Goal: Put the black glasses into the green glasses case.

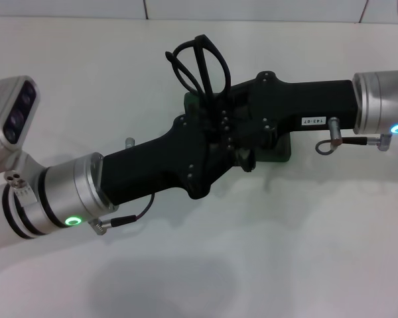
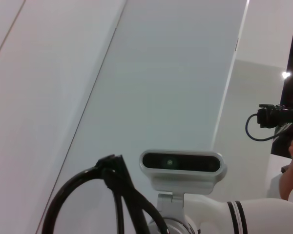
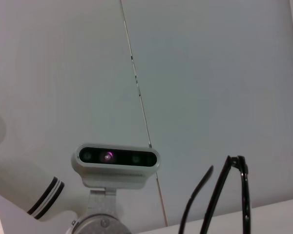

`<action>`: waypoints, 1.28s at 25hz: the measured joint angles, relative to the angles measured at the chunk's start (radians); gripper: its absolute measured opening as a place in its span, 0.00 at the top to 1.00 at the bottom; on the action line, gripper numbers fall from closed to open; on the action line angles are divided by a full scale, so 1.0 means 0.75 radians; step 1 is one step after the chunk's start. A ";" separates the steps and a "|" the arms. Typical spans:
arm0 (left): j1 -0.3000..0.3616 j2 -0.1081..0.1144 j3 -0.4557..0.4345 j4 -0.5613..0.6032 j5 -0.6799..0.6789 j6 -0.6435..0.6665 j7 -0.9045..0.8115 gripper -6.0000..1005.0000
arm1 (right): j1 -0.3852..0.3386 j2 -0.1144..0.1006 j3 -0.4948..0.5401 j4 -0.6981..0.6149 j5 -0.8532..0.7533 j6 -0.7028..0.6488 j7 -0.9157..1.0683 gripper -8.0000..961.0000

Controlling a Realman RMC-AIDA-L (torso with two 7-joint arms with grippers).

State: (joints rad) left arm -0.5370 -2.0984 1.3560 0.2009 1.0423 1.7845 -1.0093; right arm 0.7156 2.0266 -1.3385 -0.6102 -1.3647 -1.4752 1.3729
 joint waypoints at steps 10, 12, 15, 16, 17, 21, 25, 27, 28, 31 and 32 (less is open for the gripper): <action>0.058 0.019 0.002 0.032 0.075 0.158 0.010 0.97 | 0.005 -0.038 0.014 -0.104 -0.158 0.088 0.096 0.86; 0.088 0.026 0.002 0.063 0.115 0.195 0.013 0.97 | 0.018 -0.038 0.011 -0.220 -0.335 0.122 0.216 0.86; 0.135 0.029 -0.005 0.088 0.135 0.205 0.023 0.97 | 0.063 -0.017 0.000 -0.419 -0.697 0.148 0.446 0.86; 0.147 0.029 -0.009 0.088 0.136 0.205 0.030 0.97 | 0.088 -0.007 -0.014 -0.477 -0.816 0.153 0.522 0.86; 0.155 0.029 -0.011 0.088 0.137 0.205 0.036 0.97 | 0.109 -0.005 -0.042 -0.513 -0.898 0.165 0.577 0.86; 0.182 0.031 -0.011 0.079 0.131 0.198 0.053 0.97 | 0.220 -0.007 -0.196 -0.563 -1.063 0.216 0.741 0.86; 0.188 0.024 -0.011 0.070 0.133 0.188 0.058 0.97 | 0.253 0.000 -0.246 -0.565 -1.060 0.216 0.806 0.86; 0.192 0.019 -0.011 0.070 0.137 0.186 0.061 0.97 | 0.254 0.000 -0.260 -0.563 -1.048 0.211 0.834 0.86; 0.194 0.018 -0.011 0.069 0.137 0.186 0.063 0.97 | 0.250 0.001 -0.264 -0.562 -1.042 0.210 0.846 0.86; 0.195 0.018 -0.010 0.068 0.135 0.183 0.062 0.97 | 0.221 0.001 -0.265 -0.572 -1.015 0.201 0.861 0.86; 0.192 0.019 -0.010 0.068 0.135 0.180 0.059 0.97 | 0.207 0.000 -0.262 -0.581 -0.993 0.198 0.859 0.86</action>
State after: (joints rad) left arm -0.3927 -2.0844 1.3483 0.2518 1.1436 1.9194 -0.9650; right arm 0.8708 2.0264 -1.5352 -1.0463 -2.1092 -1.3264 2.0173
